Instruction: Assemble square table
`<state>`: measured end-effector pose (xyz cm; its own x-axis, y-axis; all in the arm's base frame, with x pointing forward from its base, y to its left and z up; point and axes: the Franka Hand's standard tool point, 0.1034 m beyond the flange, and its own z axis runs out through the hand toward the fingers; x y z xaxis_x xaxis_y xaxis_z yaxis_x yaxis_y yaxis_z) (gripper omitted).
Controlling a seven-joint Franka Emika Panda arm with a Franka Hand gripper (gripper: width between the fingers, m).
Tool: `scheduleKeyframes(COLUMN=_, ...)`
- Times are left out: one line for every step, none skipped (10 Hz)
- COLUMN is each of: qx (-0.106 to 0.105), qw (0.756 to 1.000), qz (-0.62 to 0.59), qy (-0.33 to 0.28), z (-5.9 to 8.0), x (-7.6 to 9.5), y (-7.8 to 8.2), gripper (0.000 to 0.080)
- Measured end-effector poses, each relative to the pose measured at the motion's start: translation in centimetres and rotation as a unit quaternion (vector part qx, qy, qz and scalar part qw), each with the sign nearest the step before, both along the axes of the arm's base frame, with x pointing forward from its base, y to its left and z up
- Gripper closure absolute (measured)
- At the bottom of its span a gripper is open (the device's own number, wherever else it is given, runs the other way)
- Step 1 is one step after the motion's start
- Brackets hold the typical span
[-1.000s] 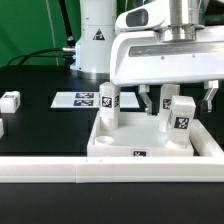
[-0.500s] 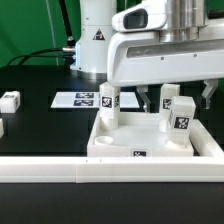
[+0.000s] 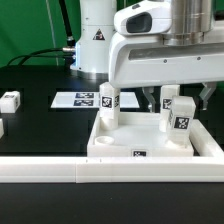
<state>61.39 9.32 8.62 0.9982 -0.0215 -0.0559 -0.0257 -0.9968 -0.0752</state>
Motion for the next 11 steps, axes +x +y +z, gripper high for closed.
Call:
scheduleKeyframes(qx=0.0, qw=1.0, qz=0.0, qy=0.0, z=0.0, x=0.0, y=0.0, gripper=0.0415)
scheduleKeyframes(qx=0.0, qw=1.0, qz=0.0, qy=0.0, z=0.0, x=0.0, y=0.0, gripper=0.0511)
scheduleKeyframes(qx=0.0, qw=1.0, qz=-0.001, qy=0.0, z=0.0, x=0.0, y=-0.1, gripper=0.0511)
scheduleKeyframes(qx=-0.001, qw=1.0, qz=-0.012, qy=0.001, z=0.0, x=0.0, y=-0.1, gripper=0.0511)
scheduleKeyframes(qx=-0.001, qw=1.0, qz=-0.012, qy=0.001, z=0.0, x=0.0, y=-0.1, gripper=0.0511)
scheduleKeyframes(qx=-0.001, qw=1.0, qz=-0.014, qy=0.0, z=0.0, x=0.0, y=-0.1, gripper=0.0511)
scheduleKeyframes(qx=-0.004, qw=0.997, qz=-0.072, qy=-0.006, z=-0.1, x=0.1, y=0.1, gripper=0.0511)
scheduleKeyframes(qx=-0.006, qw=0.994, qz=-0.113, qy=-0.013, z=0.0, x=0.0, y=0.3, gripper=0.0511)
scheduleKeyframes(qx=-0.007, qw=0.991, qz=-0.132, qy=-0.016, z=0.0, x=0.1, y=0.4, gripper=0.0509)
scheduleKeyframes(qx=-0.008, qw=0.983, qz=-0.185, qy=-0.014, z=0.0, x=0.1, y=0.6, gripper=0.0509)
scheduleKeyframes(qx=-0.009, qw=0.972, qz=-0.234, qy=-0.012, z=-0.1, x=0.1, y=1.0, gripper=0.0509)
